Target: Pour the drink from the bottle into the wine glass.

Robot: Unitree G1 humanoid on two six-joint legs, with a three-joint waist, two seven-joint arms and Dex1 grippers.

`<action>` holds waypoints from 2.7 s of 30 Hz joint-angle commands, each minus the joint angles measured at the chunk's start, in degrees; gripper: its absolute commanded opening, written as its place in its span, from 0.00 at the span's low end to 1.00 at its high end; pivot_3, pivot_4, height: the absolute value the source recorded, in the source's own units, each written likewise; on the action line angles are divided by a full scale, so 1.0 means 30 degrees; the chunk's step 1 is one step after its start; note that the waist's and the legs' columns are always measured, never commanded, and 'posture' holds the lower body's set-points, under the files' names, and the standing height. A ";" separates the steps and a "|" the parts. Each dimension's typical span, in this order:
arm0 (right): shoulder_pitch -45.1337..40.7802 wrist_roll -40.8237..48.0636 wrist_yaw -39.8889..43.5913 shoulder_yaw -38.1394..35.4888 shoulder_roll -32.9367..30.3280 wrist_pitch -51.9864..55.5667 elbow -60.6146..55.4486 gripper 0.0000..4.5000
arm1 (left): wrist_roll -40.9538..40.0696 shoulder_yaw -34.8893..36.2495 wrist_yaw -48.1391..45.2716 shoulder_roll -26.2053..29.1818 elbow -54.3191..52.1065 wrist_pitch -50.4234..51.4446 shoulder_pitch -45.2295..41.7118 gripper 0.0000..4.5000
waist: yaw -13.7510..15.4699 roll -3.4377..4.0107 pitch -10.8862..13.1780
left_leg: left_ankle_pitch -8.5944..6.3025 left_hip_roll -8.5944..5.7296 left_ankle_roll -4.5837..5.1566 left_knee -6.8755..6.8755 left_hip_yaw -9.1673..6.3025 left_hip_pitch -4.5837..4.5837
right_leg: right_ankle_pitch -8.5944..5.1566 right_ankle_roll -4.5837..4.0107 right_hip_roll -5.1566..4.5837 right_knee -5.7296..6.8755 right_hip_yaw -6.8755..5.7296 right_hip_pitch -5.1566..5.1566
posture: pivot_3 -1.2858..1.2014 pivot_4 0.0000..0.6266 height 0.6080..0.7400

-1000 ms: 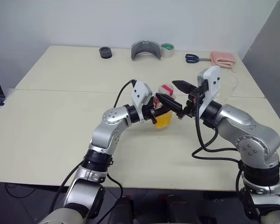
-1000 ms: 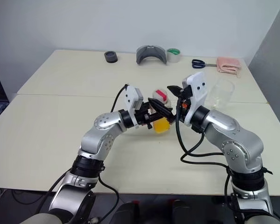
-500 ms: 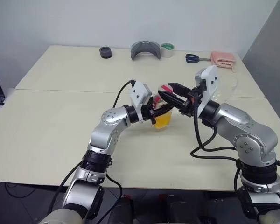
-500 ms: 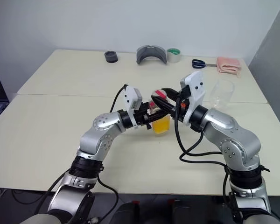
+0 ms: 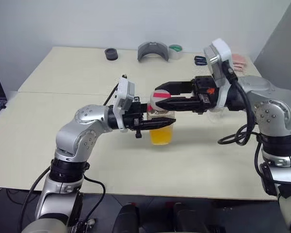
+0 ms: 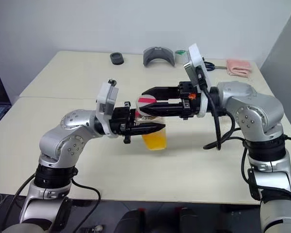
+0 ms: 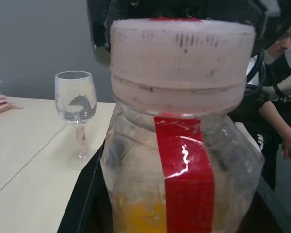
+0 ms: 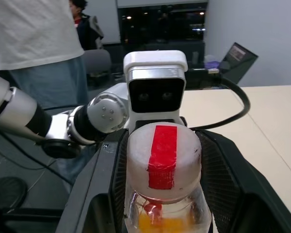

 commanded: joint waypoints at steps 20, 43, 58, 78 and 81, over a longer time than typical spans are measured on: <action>0.4990 0.3112 -1.7317 -0.4405 0.2318 0.4874 -0.9926 0.99 | 0.2888 -0.0889 0.1958 -0.2764 0.3402 -0.3813 -0.0716 0.39 | -0.0085 0.0019 0.0002 | 0.0005 -0.0003 -0.0002 0.0002 -0.0151 -0.0027 | -0.0014 -0.0023 0.0025 0.0051 -0.0008 -0.0015 | 0.52 0.24 1.00; 0.5127 0.2203 -1.8487 -0.2901 0.3669 0.3774 -0.9607 0.47 | 0.3453 -0.0815 0.1533 -0.2982 0.4278 -0.4443 -0.1209 0.39 | -0.0070 0.0020 0.0002 | 0.0006 -0.0007 -0.0001 -0.0003 -0.0199 -0.0080 | -0.0017 -0.0029 0.0025 0.0020 -0.0028 -0.0029 | 0.52 0.24 1.00; 0.2549 0.1637 -0.5297 -0.1368 -0.0206 0.0731 -0.4158 0.41 | -0.0253 -0.0763 -0.1223 0.0232 -0.1762 -0.0472 0.1001 0.39 | -0.0192 0.0041 0.0018 | 0.0005 0.0000 0.0000 -0.0002 -0.0203 -0.0072 | -0.0017 -0.0029 0.0028 0.0013 -0.0033 -0.0027 | 0.52 0.24 1.00; 0.5476 0.2409 -0.6408 -0.4278 -0.0845 0.2224 -0.6225 0.99 | 0.1044 0.0063 -0.0531 0.0830 0.0249 -0.2294 0.0702 0.39 | 0.0002 0.0088 0.0050 | 0.0016 -0.0013 0.0013 0.0008 -0.0364 -0.0154 | -0.0023 -0.0047 -0.0042 0.0016 -0.0133 -0.0025 | 0.52 0.24 1.00; 0.5841 0.2668 -0.9224 -0.4636 -0.0237 0.2608 -0.7863 0.99 | 0.1551 -0.0062 -0.0397 0.0330 0.1485 -0.3001 0.0152 0.39 | -0.0127 0.0090 0.0051 | 0.0018 -0.0035 0.0012 0.0022 -0.0348 -0.0143 | -0.0027 -0.0049 0.0014 0.0019 -0.0116 -0.0025 | 0.52 0.24 1.00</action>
